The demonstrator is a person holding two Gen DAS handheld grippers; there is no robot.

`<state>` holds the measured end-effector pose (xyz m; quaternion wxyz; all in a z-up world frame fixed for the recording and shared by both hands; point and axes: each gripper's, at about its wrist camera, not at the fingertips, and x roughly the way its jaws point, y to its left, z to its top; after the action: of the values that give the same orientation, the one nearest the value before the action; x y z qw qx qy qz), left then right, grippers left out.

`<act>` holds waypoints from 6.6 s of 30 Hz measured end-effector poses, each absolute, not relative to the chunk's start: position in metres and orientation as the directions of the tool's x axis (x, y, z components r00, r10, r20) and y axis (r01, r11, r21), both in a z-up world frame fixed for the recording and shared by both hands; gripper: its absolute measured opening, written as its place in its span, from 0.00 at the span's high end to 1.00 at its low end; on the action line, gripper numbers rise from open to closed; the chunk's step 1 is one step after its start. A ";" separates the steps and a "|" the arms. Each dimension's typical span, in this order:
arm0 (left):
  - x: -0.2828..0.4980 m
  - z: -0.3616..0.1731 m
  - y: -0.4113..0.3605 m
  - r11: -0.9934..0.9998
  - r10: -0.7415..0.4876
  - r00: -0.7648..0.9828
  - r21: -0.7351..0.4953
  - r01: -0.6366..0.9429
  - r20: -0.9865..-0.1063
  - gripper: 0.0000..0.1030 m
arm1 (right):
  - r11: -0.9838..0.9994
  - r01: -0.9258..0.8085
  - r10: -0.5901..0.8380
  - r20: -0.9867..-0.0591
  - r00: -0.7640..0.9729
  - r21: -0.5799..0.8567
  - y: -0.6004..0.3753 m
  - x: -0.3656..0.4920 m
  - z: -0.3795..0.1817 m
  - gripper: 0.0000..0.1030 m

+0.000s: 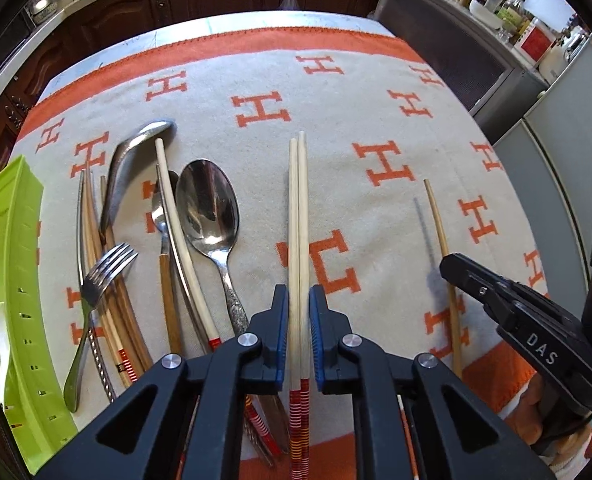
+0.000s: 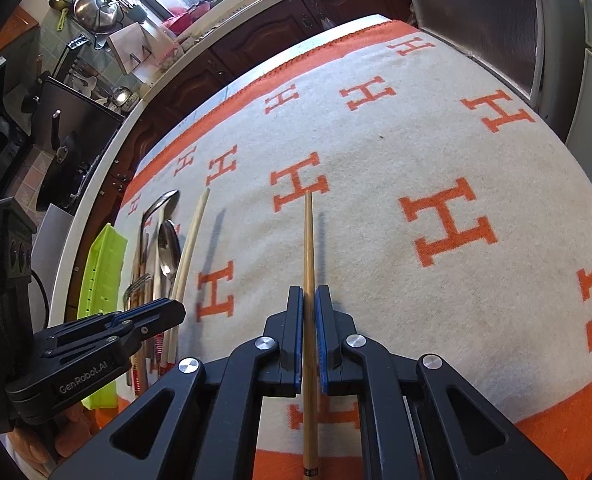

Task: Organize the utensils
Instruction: 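Lower the chopstick pair into the green tray with the left tool while the right drops its chopstick there, then withdraw both open tools from the tray toward the remaining utensils, then grasp the thin steel chopstick with the left tool and lift it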

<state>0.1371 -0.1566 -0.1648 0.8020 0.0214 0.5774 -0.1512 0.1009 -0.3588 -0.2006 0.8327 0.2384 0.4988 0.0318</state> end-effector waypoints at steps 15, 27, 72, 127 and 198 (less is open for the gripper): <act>0.099 -0.091 -0.066 0.964 -0.258 0.421 -0.203 0.172 -0.869 0.92 | 0.879 0.020 0.396 -0.752 0.526 0.477 -0.298 0.102 -0.138 0.95; 0.076 -0.059 0.069 0.994 -0.058 0.563 -0.102 -0.047 -0.825 0.92 | 0.786 -0.299 0.611 -0.607 0.508 0.541 -0.166 0.114 -0.033 0.95; 0.065 -0.113 0.180 0.956 0.050 0.560 -0.122 -0.265 -0.827 0.73 | 0.911 -0.314 0.363 -0.881 0.304 0.267 0.037 0.193 -0.151 0.61; 0.112 -0.152 -0.070 0.959 -0.279 0.352 -0.238 0.156 -0.893 0.90 | 0.936 -0.047 0.338 -0.857 0.389 0.348 -0.244 0.127 -0.179 0.61; 0.092 -0.133 0.093 0.993 -0.031 0.498 -0.085 -0.085 -0.866 0.96 | 0.986 -0.117 0.150 -0.940 0.305 0.119 -0.131 0.166 -0.217 0.88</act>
<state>0.0917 0.0927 -0.1327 0.8636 -0.0582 0.5006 0.0155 0.1664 -0.1308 -0.2168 0.8078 0.0142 0.5835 0.0824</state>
